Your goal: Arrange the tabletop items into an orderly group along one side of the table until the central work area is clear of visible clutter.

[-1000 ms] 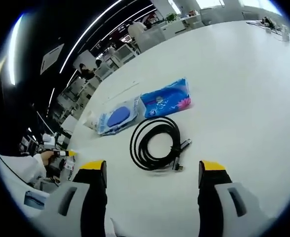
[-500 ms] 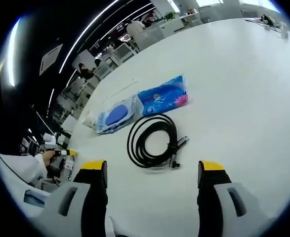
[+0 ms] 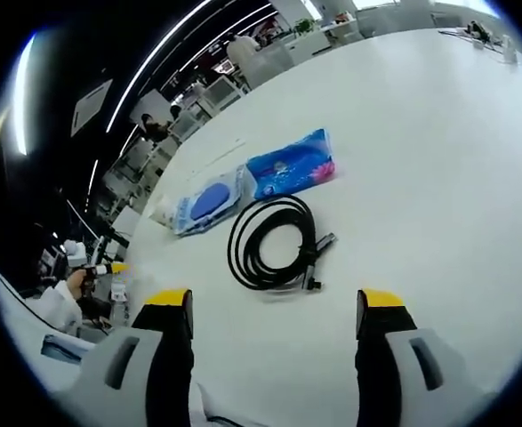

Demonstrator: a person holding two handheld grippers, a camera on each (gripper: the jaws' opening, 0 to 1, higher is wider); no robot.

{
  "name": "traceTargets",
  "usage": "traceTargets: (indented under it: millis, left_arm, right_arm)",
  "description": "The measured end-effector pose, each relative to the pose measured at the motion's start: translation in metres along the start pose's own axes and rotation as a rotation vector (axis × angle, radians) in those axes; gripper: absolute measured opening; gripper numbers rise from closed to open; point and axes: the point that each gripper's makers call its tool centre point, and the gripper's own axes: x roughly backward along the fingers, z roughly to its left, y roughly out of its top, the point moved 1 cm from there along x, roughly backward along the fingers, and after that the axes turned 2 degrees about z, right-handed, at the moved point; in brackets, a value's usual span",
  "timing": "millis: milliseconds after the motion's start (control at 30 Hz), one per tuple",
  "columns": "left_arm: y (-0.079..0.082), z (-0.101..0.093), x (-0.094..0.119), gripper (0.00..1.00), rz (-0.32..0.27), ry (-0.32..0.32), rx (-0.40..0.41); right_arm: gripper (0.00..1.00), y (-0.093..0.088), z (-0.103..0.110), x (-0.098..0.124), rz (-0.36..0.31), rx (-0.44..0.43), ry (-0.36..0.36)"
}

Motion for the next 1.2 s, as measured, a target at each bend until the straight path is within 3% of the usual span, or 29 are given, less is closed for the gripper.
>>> traceTargets:
  millis: [233,300,533,600,767,1000,1200]
  left_arm:
    - [0.005,0.006,0.032,0.19,-0.109,0.022,0.050]
    - [0.015,0.010,0.040,0.19,-0.177,0.008,0.071]
    - [0.041,0.003,0.077,0.19,-0.309,-0.001,0.150]
    - [0.055,-0.002,0.083,0.19,-0.353,0.016,0.124]
    - [0.108,-0.020,0.094,0.18,-0.465,0.031,0.054]
    - [0.160,-0.038,0.080,0.19,-0.489,-0.010,-0.022]
    - [0.190,-0.062,0.068,0.19,-0.504,-0.064,-0.029]
  right_arm:
    - [0.75,-0.001,0.004,0.000,0.021,0.032,0.017]
    - [0.75,-0.002,0.003,0.000,0.029,0.043,0.013]
    - [0.75,0.000,0.001,-0.001,0.031,0.058,0.014]
    - [0.75,0.002,0.003,-0.002,0.022,0.058,0.018]
    - [0.75,0.005,0.006,-0.002,0.008,0.068,0.021]
    - [0.75,0.006,0.003,-0.002,-0.004,0.063,0.027]
    - [0.75,0.000,0.001,0.000,-0.005,0.049,0.024]
